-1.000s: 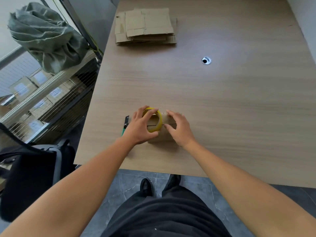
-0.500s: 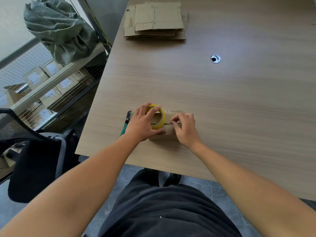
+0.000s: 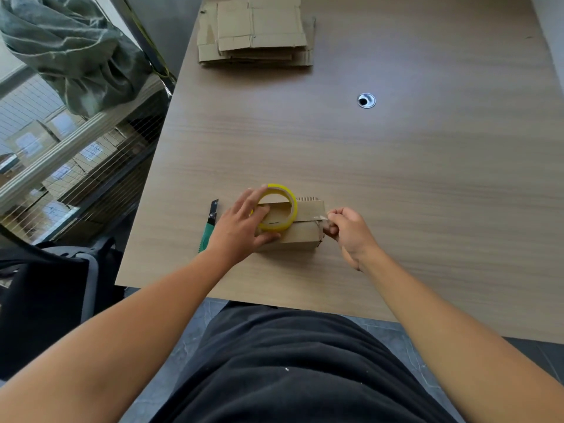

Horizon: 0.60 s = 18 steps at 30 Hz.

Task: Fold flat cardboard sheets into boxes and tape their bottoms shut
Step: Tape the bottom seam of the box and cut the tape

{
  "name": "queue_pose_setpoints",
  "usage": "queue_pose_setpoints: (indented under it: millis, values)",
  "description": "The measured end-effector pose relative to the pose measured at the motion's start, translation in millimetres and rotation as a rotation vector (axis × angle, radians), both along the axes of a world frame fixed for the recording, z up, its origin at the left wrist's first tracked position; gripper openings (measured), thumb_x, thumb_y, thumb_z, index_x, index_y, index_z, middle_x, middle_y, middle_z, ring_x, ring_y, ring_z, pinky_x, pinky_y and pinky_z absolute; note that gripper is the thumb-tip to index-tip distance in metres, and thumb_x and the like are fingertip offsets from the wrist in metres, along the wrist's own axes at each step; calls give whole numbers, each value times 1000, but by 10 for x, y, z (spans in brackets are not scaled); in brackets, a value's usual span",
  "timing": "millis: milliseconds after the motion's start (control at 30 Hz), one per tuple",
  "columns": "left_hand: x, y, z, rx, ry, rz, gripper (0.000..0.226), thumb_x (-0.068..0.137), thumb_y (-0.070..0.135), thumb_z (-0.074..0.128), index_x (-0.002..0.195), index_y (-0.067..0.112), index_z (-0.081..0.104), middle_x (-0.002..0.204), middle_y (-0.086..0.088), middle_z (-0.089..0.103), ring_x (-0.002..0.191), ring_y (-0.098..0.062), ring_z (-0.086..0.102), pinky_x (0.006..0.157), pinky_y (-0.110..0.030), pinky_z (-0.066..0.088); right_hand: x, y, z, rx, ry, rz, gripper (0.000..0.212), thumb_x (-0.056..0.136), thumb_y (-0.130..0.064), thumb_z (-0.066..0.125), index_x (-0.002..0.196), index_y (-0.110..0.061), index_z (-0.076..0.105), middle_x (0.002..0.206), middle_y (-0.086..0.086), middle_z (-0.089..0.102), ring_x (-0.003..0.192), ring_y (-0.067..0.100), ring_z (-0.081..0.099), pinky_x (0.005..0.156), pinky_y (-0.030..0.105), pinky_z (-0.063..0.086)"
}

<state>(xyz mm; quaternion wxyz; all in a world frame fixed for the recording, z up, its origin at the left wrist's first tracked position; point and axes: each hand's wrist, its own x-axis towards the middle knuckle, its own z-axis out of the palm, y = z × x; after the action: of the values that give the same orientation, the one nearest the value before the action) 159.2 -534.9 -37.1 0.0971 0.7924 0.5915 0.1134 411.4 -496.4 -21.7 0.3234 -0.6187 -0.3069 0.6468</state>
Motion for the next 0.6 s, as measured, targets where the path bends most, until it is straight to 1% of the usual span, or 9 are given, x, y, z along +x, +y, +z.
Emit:
queue_pose_setpoints:
  millis: [67, 167, 233, 267, 300, 367, 400, 500, 600]
  values:
    - [-2, -27, -55, 41, -16, -41, 47, 90, 57, 61, 100, 10, 62, 160, -13, 30, 146, -36, 32, 108, -54, 42, 35, -37, 4, -43, 67, -18, 21, 102, -3, 48, 82, -10, 52, 68, 4, 45, 64, 13, 45, 88, 39, 51]
    - [-5, -78, -88, 59, -31, -7, 47, 90, 56, 63, 89, 9, 60, 156, -19, 33, 145, -38, 34, 111, -53, 40, 28, -61, 43, -38, 111, 28, 19, 103, -7, 47, 86, -11, 52, 81, 6, 56, 76, 16, 55, 85, 36, 52]
    - [-1, -87, -80, 41, -49, 2, 50, 90, 58, 59, 87, 8, 57, 157, -19, 31, 143, -39, 36, 109, -52, 43, -4, -59, 32, -13, 70, 29, 18, 103, -7, 49, 85, -12, 53, 84, 6, 59, 77, 16, 57, 80, 34, 53]
    - [3, -83, -66, 21, -65, 7, 51, 90, 58, 58, 86, 8, 56, 159, -19, 29, 140, -38, 40, 103, -50, 48, -22, -52, 20, 1, 42, 17, 18, 102, -7, 49, 85, -12, 53, 83, 6, 58, 74, 15, 56, 76, 32, 53]
    - [6, -79, -53, -1, -80, 12, 51, 89, 58, 58, 86, 8, 54, 160, -17, 27, 135, -37, 47, 93, -47, 54, -37, -42, 5, 13, 15, -1, 17, 102, -6, 50, 86, -12, 53, 81, 6, 57, 71, 15, 54, 73, 31, 52]
    - [8, -87, -44, -26, -99, 17, 50, 88, 59, 59, 85, 9, 53, 162, -14, 25, 123, -36, 56, 74, -43, 58, -69, -34, -25, 21, -22, -35, 16, 101, -4, 50, 87, -11, 52, 77, 5, 54, 62, 11, 50, 67, 27, 50]
    - [5, -89, -47, -25, -101, 14, 50, 88, 59, 59, 85, 9, 52, 162, -13, 24, 120, -36, 57, 71, -42, 58, -89, -27, -31, 17, -38, -41, 16, 101, -3, 50, 87, -11, 51, 76, 5, 52, 58, 9, 48, 64, 26, 50]
    - [-12, -86, -67, -40, -114, 13, 49, 88, 58, 60, 85, 10, 50, 162, -12, 22, 122, -36, 55, 71, -45, 58, -137, -7, -74, -20, -79, -48, 18, 100, 0, 49, 85, -11, 51, 73, 3, 49, 54, 6, 44, 58, 20, 47]
    - [-18, -61, -46, -36, -120, 16, 50, 89, 60, 58, 85, 11, 49, 162, -11, 20, 125, -36, 53, 73, -46, 58, -159, 22, -92, -58, -62, -73, 22, 98, 2, 48, 82, -12, 52, 72, 3, 49, 56, 7, 42, 55, 20, 43]
